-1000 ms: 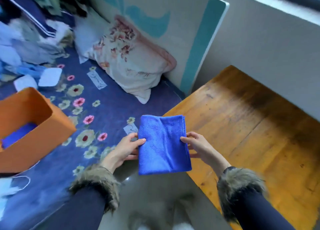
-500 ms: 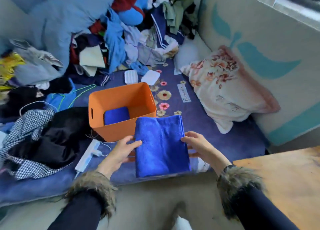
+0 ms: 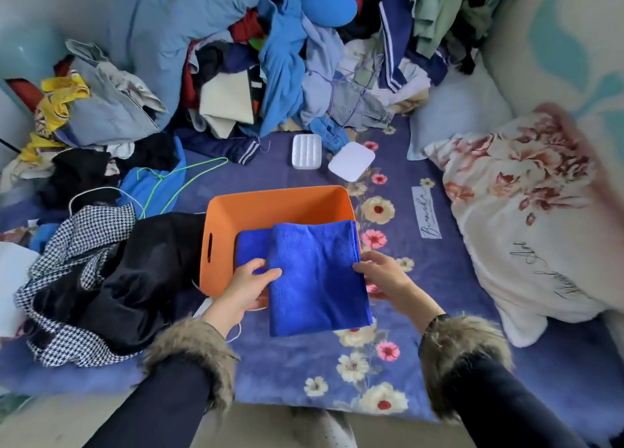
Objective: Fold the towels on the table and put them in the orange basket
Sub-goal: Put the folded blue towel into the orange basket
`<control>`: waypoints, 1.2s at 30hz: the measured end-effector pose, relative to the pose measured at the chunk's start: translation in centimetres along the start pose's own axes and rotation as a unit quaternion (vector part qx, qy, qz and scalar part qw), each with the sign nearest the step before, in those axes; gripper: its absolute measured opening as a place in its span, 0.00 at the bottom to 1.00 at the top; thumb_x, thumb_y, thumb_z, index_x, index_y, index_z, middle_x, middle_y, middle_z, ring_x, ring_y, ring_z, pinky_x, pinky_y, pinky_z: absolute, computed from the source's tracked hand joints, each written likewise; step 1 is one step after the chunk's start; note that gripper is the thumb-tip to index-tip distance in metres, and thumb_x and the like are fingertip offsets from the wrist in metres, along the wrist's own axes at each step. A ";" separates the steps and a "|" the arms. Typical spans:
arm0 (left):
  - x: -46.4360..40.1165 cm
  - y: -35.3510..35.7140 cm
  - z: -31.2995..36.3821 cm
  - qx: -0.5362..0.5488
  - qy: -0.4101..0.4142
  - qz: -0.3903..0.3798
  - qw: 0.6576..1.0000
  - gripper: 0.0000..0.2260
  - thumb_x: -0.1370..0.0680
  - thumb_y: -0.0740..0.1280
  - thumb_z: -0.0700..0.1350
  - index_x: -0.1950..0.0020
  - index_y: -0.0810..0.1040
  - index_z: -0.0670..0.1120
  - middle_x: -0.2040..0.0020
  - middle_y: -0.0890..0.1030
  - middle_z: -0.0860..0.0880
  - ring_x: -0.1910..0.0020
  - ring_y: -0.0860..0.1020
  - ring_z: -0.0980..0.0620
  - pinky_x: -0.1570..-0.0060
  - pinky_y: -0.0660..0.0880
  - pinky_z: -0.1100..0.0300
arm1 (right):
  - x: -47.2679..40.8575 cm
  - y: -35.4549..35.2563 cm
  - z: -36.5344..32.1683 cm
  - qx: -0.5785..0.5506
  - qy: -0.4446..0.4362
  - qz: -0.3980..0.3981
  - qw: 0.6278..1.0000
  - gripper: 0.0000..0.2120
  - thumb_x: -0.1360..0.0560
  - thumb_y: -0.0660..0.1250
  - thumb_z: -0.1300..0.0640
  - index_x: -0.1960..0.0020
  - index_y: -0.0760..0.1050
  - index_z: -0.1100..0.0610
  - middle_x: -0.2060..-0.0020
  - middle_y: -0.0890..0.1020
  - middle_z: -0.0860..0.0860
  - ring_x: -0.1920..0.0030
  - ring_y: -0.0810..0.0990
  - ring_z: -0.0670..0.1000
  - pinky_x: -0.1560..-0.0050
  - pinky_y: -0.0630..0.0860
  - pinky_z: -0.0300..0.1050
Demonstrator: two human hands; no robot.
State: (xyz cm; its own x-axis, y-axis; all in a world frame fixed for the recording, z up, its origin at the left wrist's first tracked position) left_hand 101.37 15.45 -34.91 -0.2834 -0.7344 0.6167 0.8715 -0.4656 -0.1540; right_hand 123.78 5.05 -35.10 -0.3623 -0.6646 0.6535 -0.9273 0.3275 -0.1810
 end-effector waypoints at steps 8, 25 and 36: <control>-14.2 -0.5 0.7 0.024 -0.079 0.050 0.995 0.06 0.25 0.69 0.45 0.54 0.72 0.53 0.58 0.76 0.53 0.61 0.74 0.54 0.67 0.68 0.61 | -14.0 2.5 -4.2 0.159 -0.024 0.052 0.986 0.12 0.26 0.61 0.60 0.43 0.73 0.58 0.54 0.77 0.54 0.56 0.75 0.55 0.58 0.73 0.48; -29.2 4.3 -10.1 -0.061 -0.140 0.004 0.988 0.14 0.22 0.63 0.39 0.37 0.71 0.43 0.49 0.77 0.45 0.45 0.77 0.44 0.45 0.75 0.50 | -26.9 6.2 2.0 0.387 0.086 0.115 0.911 0.18 0.23 0.56 0.63 0.34 0.62 0.64 0.35 0.70 0.62 0.36 0.70 0.62 0.39 0.68 0.50; -29.7 7.7 -10.5 -0.527 0.135 -0.082 0.835 0.39 0.24 0.66 0.53 0.23 0.46 0.46 0.22 0.47 0.45 0.24 0.47 0.47 0.29 0.56 0.53 | -29.2 10.2 4.3 0.699 -0.096 -0.020 0.708 0.34 0.23 0.59 0.60 0.25 0.43 0.62 0.25 0.46 0.62 0.25 0.43 0.61 0.27 0.42 0.57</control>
State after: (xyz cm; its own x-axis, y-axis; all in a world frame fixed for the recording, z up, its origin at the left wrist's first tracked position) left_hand 112.29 28.48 -62.51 -0.5682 -0.6369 0.5211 0.0166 -0.6419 -0.7666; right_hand 124.52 24.88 -59.21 -0.2153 -0.7773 0.5911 -0.0756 -0.5903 -0.8037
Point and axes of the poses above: each hand's wrist, its own x-axis away from the middle knuckle, its own y-axis out of the palm, z = x × y, the point moved 7 cm from there along -x, towards the middle knuckle
